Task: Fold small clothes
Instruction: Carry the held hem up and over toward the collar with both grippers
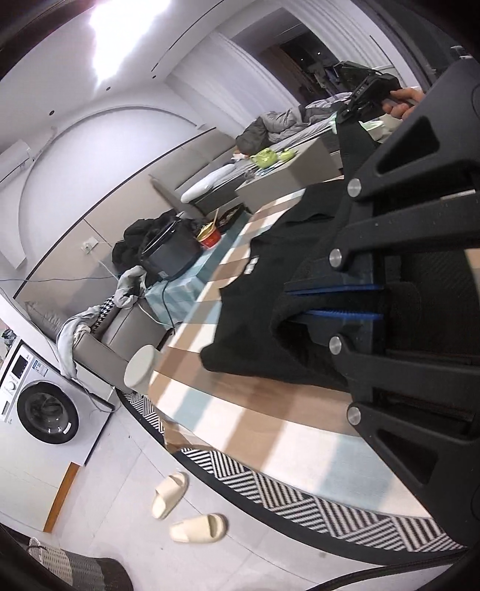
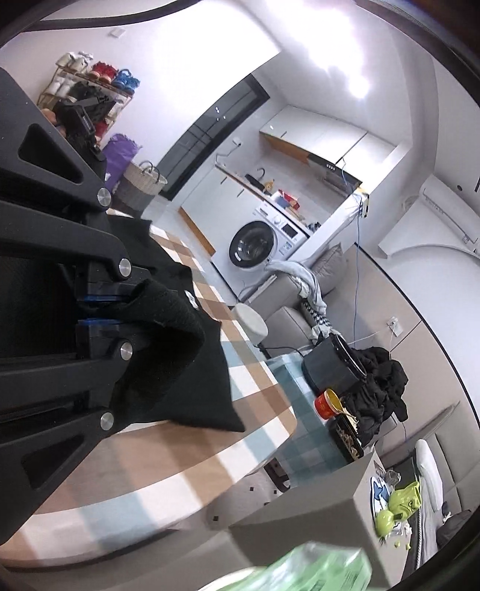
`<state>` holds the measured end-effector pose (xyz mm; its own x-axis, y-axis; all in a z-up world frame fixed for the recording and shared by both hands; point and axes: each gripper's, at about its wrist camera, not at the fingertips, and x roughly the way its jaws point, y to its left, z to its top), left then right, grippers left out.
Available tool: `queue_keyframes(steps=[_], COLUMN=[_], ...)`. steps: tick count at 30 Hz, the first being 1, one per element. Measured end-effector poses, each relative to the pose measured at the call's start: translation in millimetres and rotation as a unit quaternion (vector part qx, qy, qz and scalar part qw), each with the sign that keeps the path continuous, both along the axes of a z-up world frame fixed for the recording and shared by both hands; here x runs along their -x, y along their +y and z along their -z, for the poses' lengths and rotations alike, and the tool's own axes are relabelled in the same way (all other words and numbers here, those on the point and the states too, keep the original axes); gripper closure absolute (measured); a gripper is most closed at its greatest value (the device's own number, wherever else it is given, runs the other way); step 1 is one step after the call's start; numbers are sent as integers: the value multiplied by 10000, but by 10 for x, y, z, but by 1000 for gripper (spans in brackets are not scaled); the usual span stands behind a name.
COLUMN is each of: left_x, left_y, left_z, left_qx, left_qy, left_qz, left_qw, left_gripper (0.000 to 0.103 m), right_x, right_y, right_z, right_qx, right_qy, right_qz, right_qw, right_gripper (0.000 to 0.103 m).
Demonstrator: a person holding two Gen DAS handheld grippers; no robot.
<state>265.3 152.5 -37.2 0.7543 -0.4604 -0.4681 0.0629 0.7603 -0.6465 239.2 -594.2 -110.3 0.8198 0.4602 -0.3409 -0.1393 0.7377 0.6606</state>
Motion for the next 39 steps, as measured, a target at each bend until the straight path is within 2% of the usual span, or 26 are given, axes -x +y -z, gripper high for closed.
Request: queue_keyframes(steps=[8, 12, 14, 16, 19, 23, 26, 28, 29, 30, 31, 33, 39], left_x=[-775, -1190, -1336, -1407, -1340, -1281, -1301, -1339, -1372, -1368, -1377, -1388, -1445], left_y=[30, 16, 49, 118, 177, 69, -29, -59, -69, -65, -56, -13, 133], left_z=[155, 361, 515, 666, 796, 885, 909, 952, 984, 982, 983, 949, 655], left_qx=[144, 15, 14, 245, 337, 224, -15, -2, -6, 22, 65, 229, 555], left_qy=[243, 625, 894, 1157, 1218, 1348, 1304, 1280, 1314, 1287, 1247, 1134, 695], left_qz=[-99, -301, -408, -371, -358, -82, -59, -29, -20, -45, -56, -85, -201], left_qw=[9996, 9976, 9952, 9923, 9913, 9906, 9914, 9918, 9913, 9917, 9922, 9932, 9958], left_gripper=[98, 98, 86, 60, 56, 53, 55, 90, 92, 95, 97, 98, 99], right_x=[-727, -1080, -1280, -1445, -1470, -1424, -1446, -1435, -1447, -1455, -1482, -1522, -1545], right_y=[33, 28, 18, -36, -102, -51, -14, 15, 34, 53, 75, 106, 37], right_z=[97, 141, 247, 416, 596, 772, 854, 860, 864, 862, 855, 826, 513], right_qx=[-26, 77, 139, 26, -262, -194, -132, -199, -183, -147, -76, 53, -169], right_qy=[308, 451, 759, 1196, 1425, 1663, 1784, 1788, 1810, 1815, 1798, 1784, 1261], right_qz=[170, 343, 441, 421, 320, 68, 80, 56, 81, 105, 125, 238, 407], right_qw=[9994, 9984, 9960, 9919, 9889, 9859, 9838, 9837, 9833, 9832, 9836, 9837, 9910], right_gripper=[97, 97, 93, 75, 72, 71, 71, 71, 72, 81, 95, 98, 99])
